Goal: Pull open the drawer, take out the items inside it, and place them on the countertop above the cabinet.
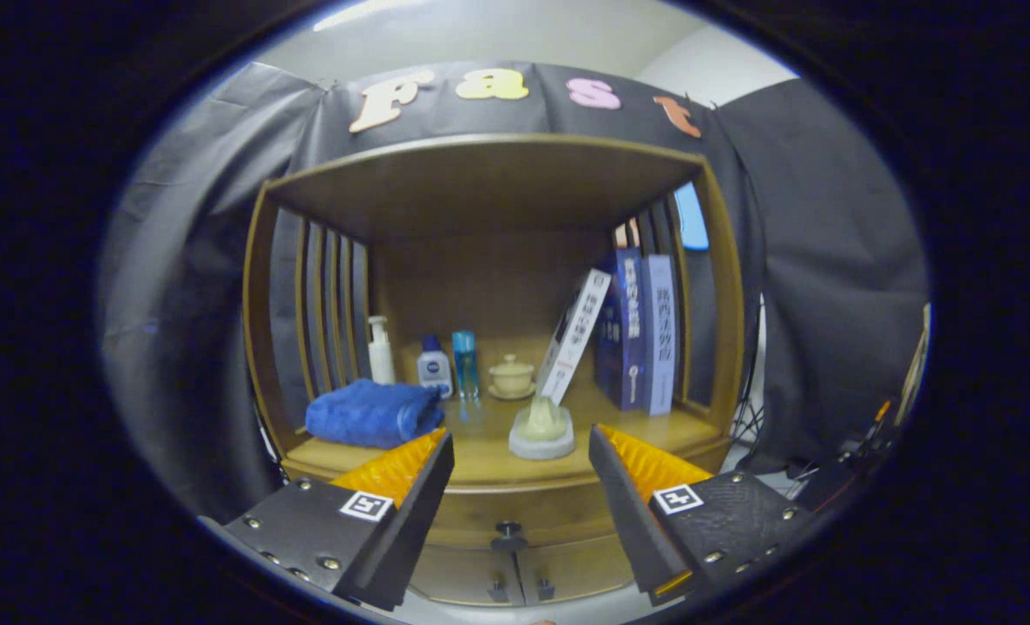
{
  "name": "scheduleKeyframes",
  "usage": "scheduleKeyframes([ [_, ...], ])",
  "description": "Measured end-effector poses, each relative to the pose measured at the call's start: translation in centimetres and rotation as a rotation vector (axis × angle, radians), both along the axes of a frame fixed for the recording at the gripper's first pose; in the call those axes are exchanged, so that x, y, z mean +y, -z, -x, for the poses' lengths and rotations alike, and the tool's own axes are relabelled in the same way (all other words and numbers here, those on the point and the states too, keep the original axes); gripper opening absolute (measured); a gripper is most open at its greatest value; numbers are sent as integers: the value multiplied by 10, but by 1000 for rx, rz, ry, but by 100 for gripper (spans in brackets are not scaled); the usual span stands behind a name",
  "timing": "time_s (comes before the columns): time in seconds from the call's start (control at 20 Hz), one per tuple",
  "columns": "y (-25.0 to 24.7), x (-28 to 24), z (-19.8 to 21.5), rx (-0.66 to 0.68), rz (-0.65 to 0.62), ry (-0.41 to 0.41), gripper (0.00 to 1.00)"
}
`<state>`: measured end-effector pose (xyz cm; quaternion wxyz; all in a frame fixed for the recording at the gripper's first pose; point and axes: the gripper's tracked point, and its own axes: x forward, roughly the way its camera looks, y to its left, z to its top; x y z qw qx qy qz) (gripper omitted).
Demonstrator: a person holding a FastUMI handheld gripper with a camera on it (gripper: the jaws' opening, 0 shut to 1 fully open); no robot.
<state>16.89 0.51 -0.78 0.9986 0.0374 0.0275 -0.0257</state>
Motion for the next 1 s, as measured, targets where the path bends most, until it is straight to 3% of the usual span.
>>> scheduleKeyframes([
  [0.4, -70, -11, 67, -82, 42, 70, 93],
  [1.0, -74, -16, 100, -114, 117, 64, 90],
])
